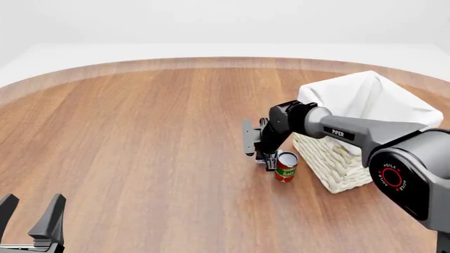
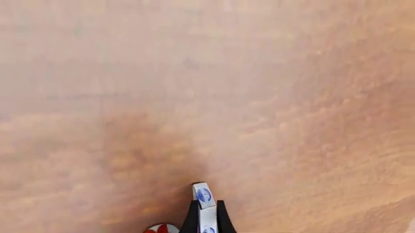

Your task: Pick up the alphabet soup and the cream cheese box, and put them in the basket.

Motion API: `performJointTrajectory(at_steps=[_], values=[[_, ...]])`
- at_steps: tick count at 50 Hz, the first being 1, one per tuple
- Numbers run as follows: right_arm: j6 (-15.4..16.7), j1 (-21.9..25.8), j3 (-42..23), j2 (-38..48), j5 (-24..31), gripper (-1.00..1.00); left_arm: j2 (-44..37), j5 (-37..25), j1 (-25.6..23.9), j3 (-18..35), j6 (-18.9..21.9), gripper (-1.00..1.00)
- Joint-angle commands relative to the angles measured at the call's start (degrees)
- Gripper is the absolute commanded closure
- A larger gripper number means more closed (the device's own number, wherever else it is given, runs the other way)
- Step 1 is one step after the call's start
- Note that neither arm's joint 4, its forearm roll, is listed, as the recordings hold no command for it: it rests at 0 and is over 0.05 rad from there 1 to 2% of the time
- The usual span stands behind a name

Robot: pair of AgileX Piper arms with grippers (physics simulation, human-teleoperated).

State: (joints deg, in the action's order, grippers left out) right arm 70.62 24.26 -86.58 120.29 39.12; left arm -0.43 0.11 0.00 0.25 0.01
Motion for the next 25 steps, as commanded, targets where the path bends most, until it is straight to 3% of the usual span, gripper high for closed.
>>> performJointTrajectory(at_steps=[1,15,25], values=[[1.1,-1.2,-1.3,0.2,-2.9,1.00,0.0,0.0,0.0,0.0,0.0,-1.00],[3.6,-2.4,-4.5,0.2,-9.0,1.00,0.0,0.0,0.0,0.0,0.0,-1.00],[3.1,-1.8,-5.6,-1.9,-11.6,1.00,0.0,0.0,0.0,0.0,0.0,-1.00]])
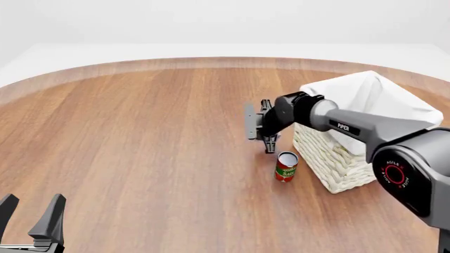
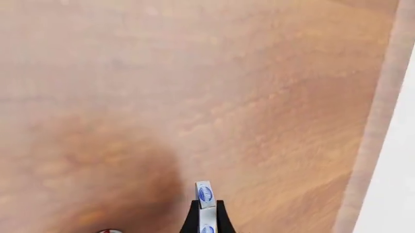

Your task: Pick up the alphabet soup and the cream cheese box, and put them in the basket.

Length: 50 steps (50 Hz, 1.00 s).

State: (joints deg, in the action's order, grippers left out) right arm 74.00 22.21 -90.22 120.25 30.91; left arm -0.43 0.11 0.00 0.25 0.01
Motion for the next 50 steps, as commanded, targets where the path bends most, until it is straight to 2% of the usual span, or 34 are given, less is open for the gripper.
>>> performJointTrajectory(at_steps=[1,6,26,43,50], values=[[-0.4,0.3,-2.3,-2.3,-3.9,1.00,0.0,0.0,0.0,0.0,0.0,-1.00],[0.4,0.3,-0.6,-4.0,-4.4,1.00,0.0,0.0,0.0,0.0,0.0,-1.00],[-2.9,1.9,1.8,-14.6,-5.0,1.00,0.0,0.0,0.0,0.0,0.0,-1.00],[-9.5,3.4,-2.1,-19.0,-5.2,1.00,0.0,0.0,0.0,0.0,0.0,-1.00],[-11.6,2.8,-1.2,-21.0,-5.1,1.00,0.0,0.0,0.0,0.0,0.0,-1.00]])
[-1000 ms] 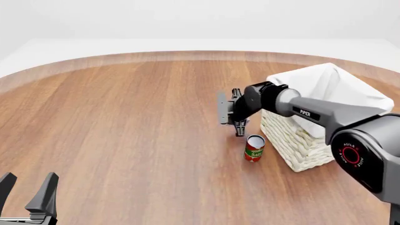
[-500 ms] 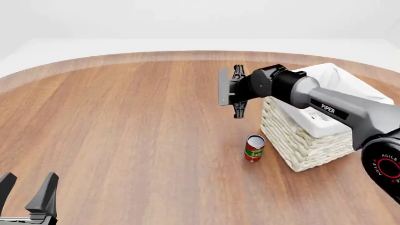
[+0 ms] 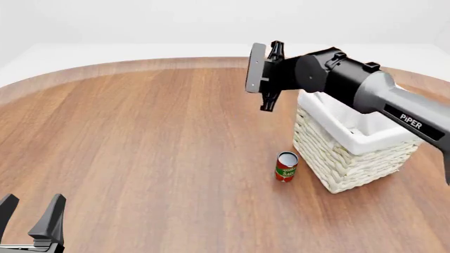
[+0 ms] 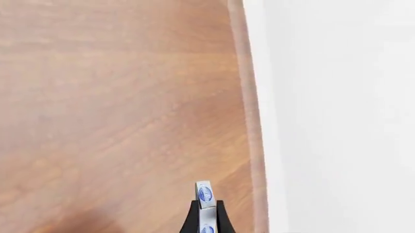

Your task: Pick up the alphabet soup and the cream cheese box, and put them in the basket.

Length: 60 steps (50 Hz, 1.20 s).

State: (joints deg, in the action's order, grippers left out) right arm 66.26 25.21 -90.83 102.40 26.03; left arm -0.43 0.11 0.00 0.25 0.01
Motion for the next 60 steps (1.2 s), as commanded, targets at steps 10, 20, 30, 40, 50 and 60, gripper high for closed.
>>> performJointTrajectory(at_steps=[10,20,30,40,50,60], values=[[-9.5,-2.2,-4.1,-4.2,2.6,1.00,0.0,0.0,0.0,0.0,0.0,-1.00],[-12.1,-5.0,-3.6,-7.2,2.8,1.00,0.0,0.0,0.0,0.0,0.0,-1.00],[-15.9,-7.5,-4.0,-10.3,3.2,1.00,0.0,0.0,0.0,0.0,0.0,-1.00],[-20.2,-9.8,-3.3,-12.9,2.5,1.00,0.0,0.0,0.0,0.0,0.0,-1.00],[-25.2,-12.0,0.2,-16.9,1.0,1.00,0.0,0.0,0.0,0.0,0.0,-1.00],[-31.6,-13.1,2.3,-19.8,0.2,1.00,0.0,0.0,0.0,0.0,0.0,-1.00]])
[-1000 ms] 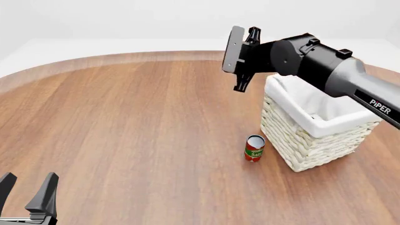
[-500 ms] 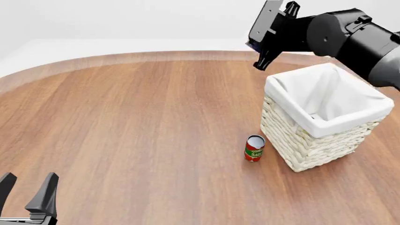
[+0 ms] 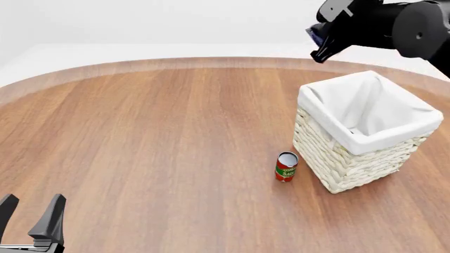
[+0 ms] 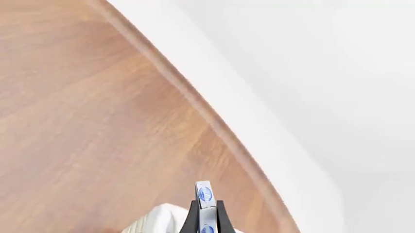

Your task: Pick up the alphabet soup and the cream cheese box, and put them in the basket.

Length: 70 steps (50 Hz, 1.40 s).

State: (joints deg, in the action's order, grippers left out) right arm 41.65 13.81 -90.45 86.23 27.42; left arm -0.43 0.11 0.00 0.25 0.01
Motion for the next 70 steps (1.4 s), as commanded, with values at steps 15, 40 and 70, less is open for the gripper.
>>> performJointTrajectory(at_steps=[15,40,70], values=[[-20.6,-4.7,8.2,-9.6,-5.4,1.00,0.0,0.0,0.0,0.0,0.0,-1.00],[-32.1,-13.3,21.7,-14.3,-15.7,1.00,0.0,0.0,0.0,0.0,0.0,-1.00],[-38.3,-21.4,27.9,-7.9,-26.5,1.00,0.0,0.0,0.0,0.0,0.0,-1.00]])
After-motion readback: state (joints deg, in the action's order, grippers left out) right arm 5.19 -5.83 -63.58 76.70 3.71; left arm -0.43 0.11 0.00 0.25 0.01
